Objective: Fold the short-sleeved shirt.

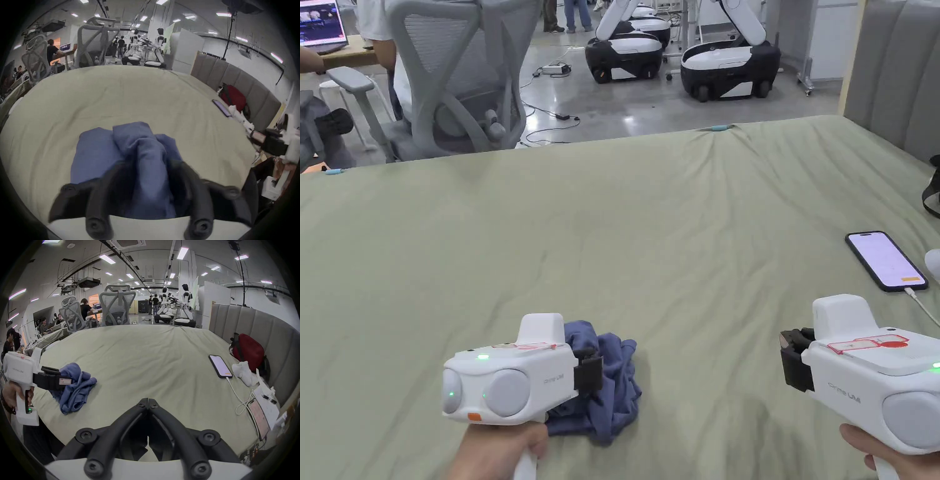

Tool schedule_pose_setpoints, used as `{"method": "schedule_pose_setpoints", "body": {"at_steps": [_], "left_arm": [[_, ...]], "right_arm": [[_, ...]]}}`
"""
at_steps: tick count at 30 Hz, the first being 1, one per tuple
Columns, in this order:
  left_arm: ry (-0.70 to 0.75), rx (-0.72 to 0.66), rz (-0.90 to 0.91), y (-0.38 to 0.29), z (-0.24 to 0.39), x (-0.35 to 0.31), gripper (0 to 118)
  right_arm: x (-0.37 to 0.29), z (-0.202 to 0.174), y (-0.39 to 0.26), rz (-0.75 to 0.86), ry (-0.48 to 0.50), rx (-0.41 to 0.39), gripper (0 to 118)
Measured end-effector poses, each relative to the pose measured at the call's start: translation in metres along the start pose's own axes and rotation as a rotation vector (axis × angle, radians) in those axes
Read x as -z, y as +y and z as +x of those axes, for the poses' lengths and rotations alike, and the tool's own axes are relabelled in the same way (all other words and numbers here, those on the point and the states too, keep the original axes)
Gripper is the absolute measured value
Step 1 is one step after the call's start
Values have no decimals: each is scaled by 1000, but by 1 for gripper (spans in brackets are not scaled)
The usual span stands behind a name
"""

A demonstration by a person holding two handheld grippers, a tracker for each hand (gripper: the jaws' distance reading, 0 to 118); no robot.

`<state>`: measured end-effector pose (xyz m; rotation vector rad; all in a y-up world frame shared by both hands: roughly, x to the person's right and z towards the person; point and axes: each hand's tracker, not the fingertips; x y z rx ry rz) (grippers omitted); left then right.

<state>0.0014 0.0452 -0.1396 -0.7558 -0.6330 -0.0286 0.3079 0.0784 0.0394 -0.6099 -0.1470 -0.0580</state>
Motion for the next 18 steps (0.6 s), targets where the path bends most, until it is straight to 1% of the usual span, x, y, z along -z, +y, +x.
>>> {"method": "schedule_pose_setpoints", "body": {"at_steps": [1,3,4,5,7,8,9,10,11,12,13,14,16,18], "left_arm": [[-41,-4,8,2,0,-5,68],[-45,-6,27,9,2,-25,111],[-36,2,66,12,1,-35,118],[-28,23,155,14,-3,-51,113],[-27,-5,230,19,-14,-73,118],[-13,-23,249,19,-23,-80,118],[12,-47,250,19,-32,-87,114],[6,-45,238,17,-39,-91,90],[7,-46,235,18,-42,-93,61],[9,-49,235,14,-48,-94,25],[17,-50,233,11,-52,-93,0],[44,-53,231,7,-54,-91,0],[40,-64,234,6,-56,-90,0],[-29,-96,206,5,-56,-85,0]], "right_arm": [[0,2,-1,-1,-1,4,0],[0,4,-3,-5,-3,8,0],[0,5,-4,-9,-6,9,0],[0,5,-5,-12,-9,11,0],[0,6,-7,-17,-4,18,0],[1,7,-8,-19,-1,23,0],[2,6,-8,-20,2,23,0],[2,6,-8,-21,3,21,0],[3,4,-8,-21,4,19,0],[3,2,-7,-21,6,17,0],[3,1,-7,-20,10,17,0],[4,0,-6,-19,14,17,0],[5,-2,-4,-19,19,12,0],[5,-3,-3,-20,23,5,0]]}}
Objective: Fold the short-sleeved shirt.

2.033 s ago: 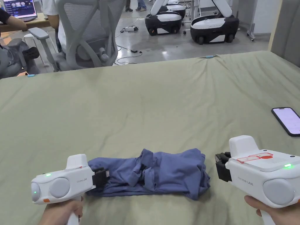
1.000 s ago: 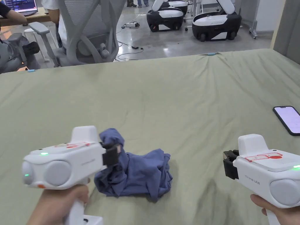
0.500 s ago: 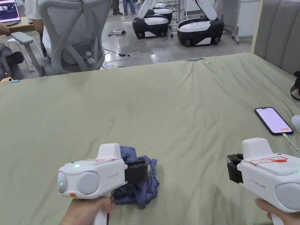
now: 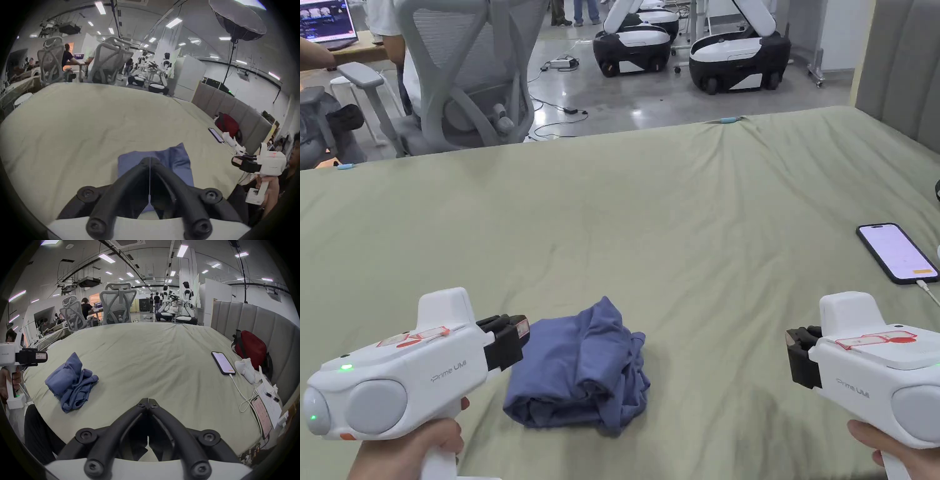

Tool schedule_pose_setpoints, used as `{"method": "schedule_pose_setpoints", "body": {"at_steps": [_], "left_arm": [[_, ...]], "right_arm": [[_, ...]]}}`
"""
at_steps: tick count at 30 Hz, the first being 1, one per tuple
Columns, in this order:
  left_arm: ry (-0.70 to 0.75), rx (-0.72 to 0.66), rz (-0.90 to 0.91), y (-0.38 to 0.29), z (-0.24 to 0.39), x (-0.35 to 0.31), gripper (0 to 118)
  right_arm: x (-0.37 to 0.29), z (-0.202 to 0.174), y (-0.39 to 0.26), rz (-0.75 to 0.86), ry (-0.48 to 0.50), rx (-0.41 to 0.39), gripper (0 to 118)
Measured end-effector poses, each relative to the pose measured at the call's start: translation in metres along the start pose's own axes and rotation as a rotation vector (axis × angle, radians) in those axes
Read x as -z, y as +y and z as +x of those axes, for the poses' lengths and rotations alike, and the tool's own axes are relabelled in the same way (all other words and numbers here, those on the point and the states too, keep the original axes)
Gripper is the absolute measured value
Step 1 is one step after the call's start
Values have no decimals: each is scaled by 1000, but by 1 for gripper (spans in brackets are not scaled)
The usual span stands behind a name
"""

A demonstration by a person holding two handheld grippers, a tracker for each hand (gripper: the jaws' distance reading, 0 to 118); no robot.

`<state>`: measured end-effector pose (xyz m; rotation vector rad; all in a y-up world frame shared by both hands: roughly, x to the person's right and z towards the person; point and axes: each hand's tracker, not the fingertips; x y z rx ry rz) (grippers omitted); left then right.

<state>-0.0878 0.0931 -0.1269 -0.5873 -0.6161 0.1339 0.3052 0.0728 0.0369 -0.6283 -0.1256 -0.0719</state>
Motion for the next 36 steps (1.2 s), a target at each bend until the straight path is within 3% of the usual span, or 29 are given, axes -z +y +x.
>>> {"method": "schedule_pose_setpoints", "body": {"at_steps": [4,11,15,19,22,27,32,36], "left_arm": [[-12,70,-69,-5,14,26,0],[-81,67,-233,-32,55,104,0],[-146,17,-234,-47,61,131,0],[-162,-43,-237,-34,52,118,0],[-170,7,-145,-15,42,84,0],[-128,-93,5,6,0,20,0],[-79,-116,30,0,-34,-15,0],[-59,-168,14,-14,-51,-21,0]], "right_arm": [[0,-1,1,-1,5,-8,0],[-5,2,1,4,-5,9,0],[-8,5,-2,2,-16,15,0],[-9,4,-3,-4,-1,20,0],[2,-11,5,1,62,37,0],[26,-70,34,36,244,-26,0],[68,-113,42,-22,444,89,0],[100,-127,30,-88,414,87,0]]}}
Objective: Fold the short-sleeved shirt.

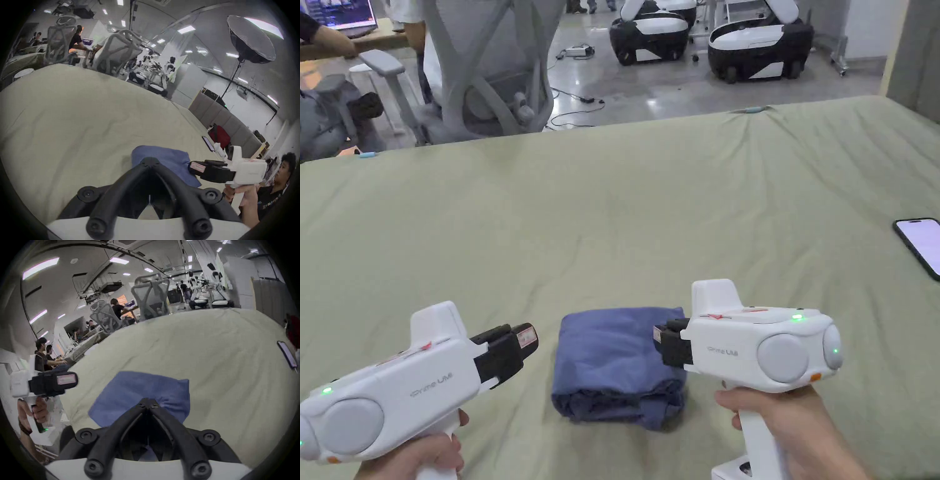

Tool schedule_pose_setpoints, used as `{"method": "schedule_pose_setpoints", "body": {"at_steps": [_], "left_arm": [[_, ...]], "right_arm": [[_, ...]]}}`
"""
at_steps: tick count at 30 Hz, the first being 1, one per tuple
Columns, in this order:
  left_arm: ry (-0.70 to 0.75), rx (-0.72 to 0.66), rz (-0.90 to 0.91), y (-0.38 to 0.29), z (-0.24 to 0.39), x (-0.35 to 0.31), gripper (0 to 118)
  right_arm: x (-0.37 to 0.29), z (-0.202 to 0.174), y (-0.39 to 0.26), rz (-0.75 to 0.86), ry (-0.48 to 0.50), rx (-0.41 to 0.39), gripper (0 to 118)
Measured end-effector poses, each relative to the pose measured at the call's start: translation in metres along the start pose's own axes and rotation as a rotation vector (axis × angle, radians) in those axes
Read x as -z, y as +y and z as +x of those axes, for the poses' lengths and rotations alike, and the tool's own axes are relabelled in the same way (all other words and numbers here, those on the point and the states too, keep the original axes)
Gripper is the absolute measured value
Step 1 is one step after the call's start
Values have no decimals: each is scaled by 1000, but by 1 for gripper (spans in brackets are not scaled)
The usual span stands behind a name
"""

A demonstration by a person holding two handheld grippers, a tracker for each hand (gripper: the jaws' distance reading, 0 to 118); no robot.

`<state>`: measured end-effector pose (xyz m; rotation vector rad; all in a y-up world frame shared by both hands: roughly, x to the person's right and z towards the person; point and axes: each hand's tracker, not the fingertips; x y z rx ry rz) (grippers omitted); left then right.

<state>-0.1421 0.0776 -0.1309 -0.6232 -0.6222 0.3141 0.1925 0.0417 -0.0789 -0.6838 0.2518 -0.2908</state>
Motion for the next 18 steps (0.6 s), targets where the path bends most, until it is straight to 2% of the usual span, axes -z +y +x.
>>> {"method": "schedule_pose_setpoints", "body": {"at_steps": [3,4,7,8,10,14,15,17,18], "left_arm": [[-1,0,-18,-6,-10,6,3],[-9,-5,-27,-6,-12,9,27],[-58,-37,-35,-12,-17,26,112],[-64,-52,-39,-14,-17,32,118],[-88,-67,-48,-15,-18,45,115],[-72,-94,-131,-21,-17,79,108],[-74,-96,-149,-24,-16,88,103],[-84,-89,-186,-29,-13,102,83],[-115,-92,-216,-33,-13,109,77]], "right_arm": [[19,7,-15,-53,-51,14,0],[24,8,-19,-69,-66,18,0],[23,6,-23,-36,-70,7,0],[22,4,-21,-39,-77,-4,0],[22,0,-22,-39,-96,-43,0],[22,-6,-24,-31,-116,-60,0],[22,-6,-25,-30,-117,-63,0],[22,-6,-25,-28,-118,-62,0],[21,-5,-25,-26,-119,-61,0]]}}
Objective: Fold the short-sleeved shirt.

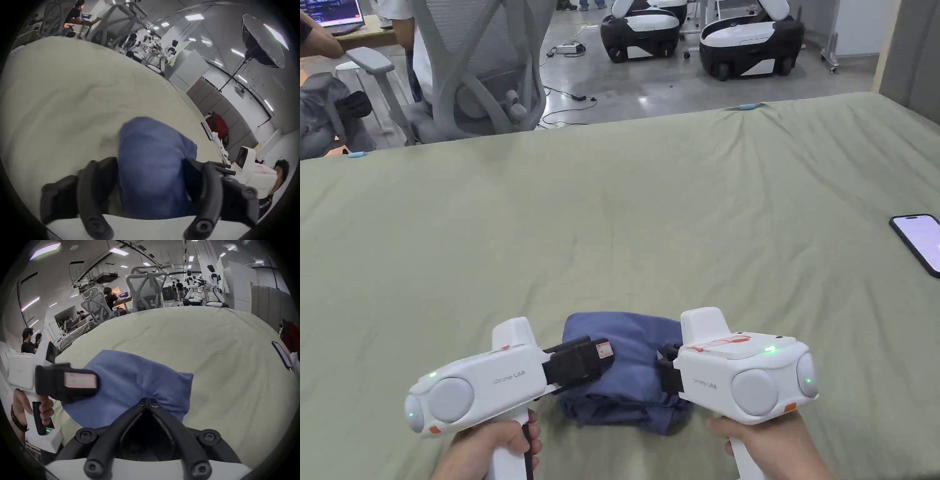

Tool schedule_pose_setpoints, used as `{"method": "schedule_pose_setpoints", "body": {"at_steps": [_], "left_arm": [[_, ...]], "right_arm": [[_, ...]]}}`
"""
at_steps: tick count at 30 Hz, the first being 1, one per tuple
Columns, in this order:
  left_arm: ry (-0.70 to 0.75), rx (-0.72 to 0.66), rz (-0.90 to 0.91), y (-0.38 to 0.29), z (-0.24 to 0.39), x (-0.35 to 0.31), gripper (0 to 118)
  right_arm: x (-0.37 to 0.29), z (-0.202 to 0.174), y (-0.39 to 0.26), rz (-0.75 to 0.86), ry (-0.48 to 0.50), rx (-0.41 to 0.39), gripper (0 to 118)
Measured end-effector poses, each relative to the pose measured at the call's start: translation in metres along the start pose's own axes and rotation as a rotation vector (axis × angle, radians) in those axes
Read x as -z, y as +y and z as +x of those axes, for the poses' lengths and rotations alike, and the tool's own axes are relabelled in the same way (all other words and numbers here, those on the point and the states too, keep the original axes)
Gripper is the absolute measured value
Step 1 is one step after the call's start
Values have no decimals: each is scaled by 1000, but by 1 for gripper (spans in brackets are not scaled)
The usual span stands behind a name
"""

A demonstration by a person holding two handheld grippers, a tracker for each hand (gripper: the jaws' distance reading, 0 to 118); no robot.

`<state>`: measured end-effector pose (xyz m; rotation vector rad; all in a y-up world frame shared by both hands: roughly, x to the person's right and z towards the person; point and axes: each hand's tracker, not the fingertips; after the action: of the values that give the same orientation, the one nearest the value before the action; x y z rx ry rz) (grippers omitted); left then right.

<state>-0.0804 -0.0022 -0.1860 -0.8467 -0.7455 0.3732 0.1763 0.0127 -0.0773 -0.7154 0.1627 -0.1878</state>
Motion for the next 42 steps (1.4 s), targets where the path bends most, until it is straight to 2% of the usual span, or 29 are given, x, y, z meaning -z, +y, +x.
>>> {"method": "schedule_pose_setpoints", "body": {"at_steps": [1,2,4,6,11,16,20,26,29,30,32,35,36,39,41,42], "left_arm": [[-26,-16,-7,-1,-1,6,76],[7,-15,11,-2,-2,7,72],[-16,-41,7,1,-7,5,64],[-32,-9,16,0,-6,-2,58],[-44,6,-7,8,-14,-16,55],[-32,23,2,23,-46,-45,54],[19,18,39,43,-108,-104,54],[137,32,134,76,-241,-226,54],[269,46,169,93,-305,-286,54],[292,35,174,99,-329,-304,54],[341,-3,196,104,-355,-328,54],[399,-82,236,107,-383,-342,54],[383,-78,239,105,-387,-339,54],[355,-47,238,103,-384,-329,65],[400,-6,270,104,-378,-328,73],[462,7,283,104,-374,-328,89]], "right_arm": [[0,0,0,0,-1,3,0],[0,1,-1,1,-5,5,0],[0,1,-1,4,1,8,0],[-1,-2,0,5,0,4,0],[1,-14,3,13,-10,-5,0],[11,-48,14,31,33,-35,0],[21,-104,42,114,55,-154,0],[61,-198,78,215,144,-232,0],[82,-241,91,283,171,-273,0],[91,-254,96,290,214,-289,0],[108,-276,104,323,240,-302,0],[131,-303,108,368,236,-418,0],[139,-308,109,383,237,-430,0],[147,-313,109,350,263,-439,0],[146,-313,107,345,264,-448,0],[146,-313,107,342,270,-453,0]]}}
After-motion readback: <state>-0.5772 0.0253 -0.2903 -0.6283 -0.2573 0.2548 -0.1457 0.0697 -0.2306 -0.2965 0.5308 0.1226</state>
